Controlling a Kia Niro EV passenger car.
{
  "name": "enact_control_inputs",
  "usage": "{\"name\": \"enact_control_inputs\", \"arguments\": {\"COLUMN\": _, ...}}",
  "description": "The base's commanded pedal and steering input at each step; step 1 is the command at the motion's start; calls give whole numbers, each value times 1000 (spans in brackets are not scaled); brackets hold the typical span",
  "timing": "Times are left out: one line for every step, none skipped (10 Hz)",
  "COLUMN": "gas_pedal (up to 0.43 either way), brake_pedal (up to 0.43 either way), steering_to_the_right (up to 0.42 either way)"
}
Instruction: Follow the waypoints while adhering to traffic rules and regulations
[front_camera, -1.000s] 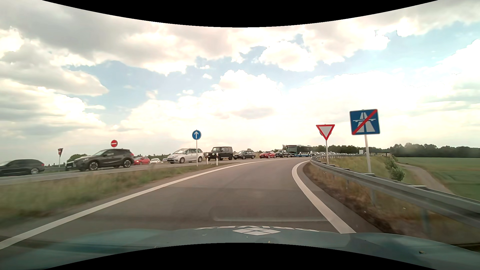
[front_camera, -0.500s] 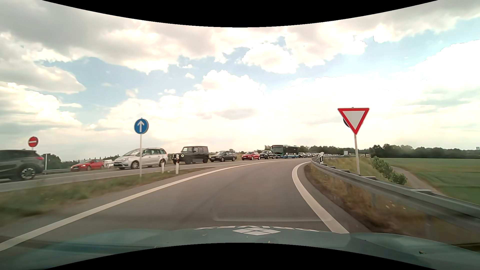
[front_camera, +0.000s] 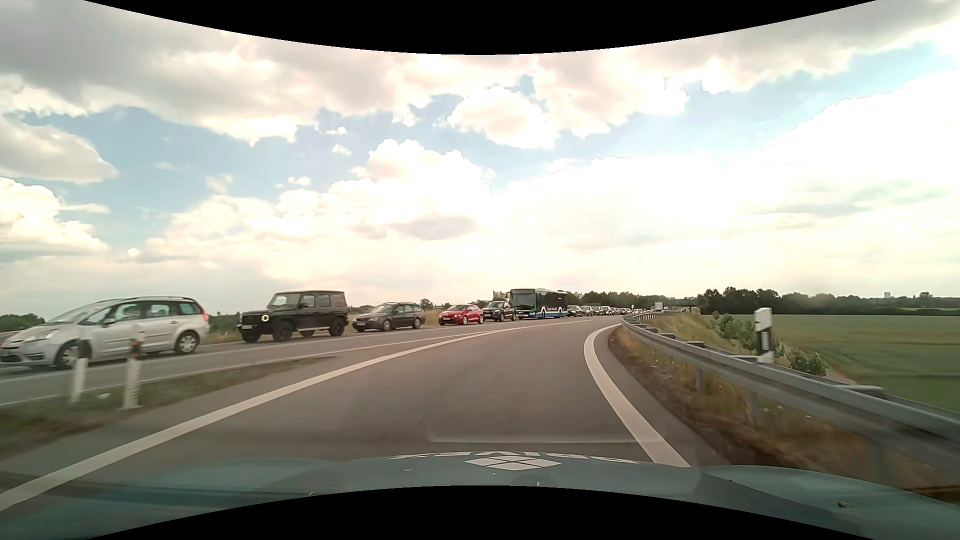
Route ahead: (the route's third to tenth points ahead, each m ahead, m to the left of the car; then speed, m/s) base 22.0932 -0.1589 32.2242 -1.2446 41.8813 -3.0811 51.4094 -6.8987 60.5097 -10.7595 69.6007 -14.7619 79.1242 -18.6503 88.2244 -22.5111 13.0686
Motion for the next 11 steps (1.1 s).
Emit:
{"name": "enact_control_inputs", "arguments": {"gas_pedal": 197, "brake_pedal": 0, "steering_to_the_right": 60}}
{"name": "enact_control_inputs", "arguments": {"gas_pedal": 197, "brake_pedal": 0, "steering_to_the_right": 61}}
{"name": "enact_control_inputs", "arguments": {"gas_pedal": 220, "brake_pedal": 0, "steering_to_the_right": 61}}
{"name": "enact_control_inputs", "arguments": {"gas_pedal": 228, "brake_pedal": 0, "steering_to_the_right": 61}}
{"name": "enact_control_inputs", "arguments": {"gas_pedal": 228, "brake_pedal": 0, "steering_to_the_right": 60}}
{"name": "enact_control_inputs", "arguments": {"gas_pedal": 228, "brake_pedal": 0, "steering_to_the_right": 58}}
{"name": "enact_control_inputs", "arguments": {"gas_pedal": 228, "brake_pedal": 0, "steering_to_the_right": 57}}
{"name": "enact_control_inputs", "arguments": {"gas_pedal": 228, "brake_pedal": 0, "steering_to_the_right": 57}}
{"name": "enact_control_inputs", "arguments": {"gas_pedal": 228, "brake_pedal": 0, "steering_to_the_right": 57}}
{"name": "enact_control_inputs", "arguments": {"gas_pedal": 228, "brake_pedal": 0, "steering_to_the_right": 57}}
{"name": "enact_control_inputs", "arguments": {"gas_pedal": 240, "brake_pedal": 0, "steering_to_the_right": 57}}
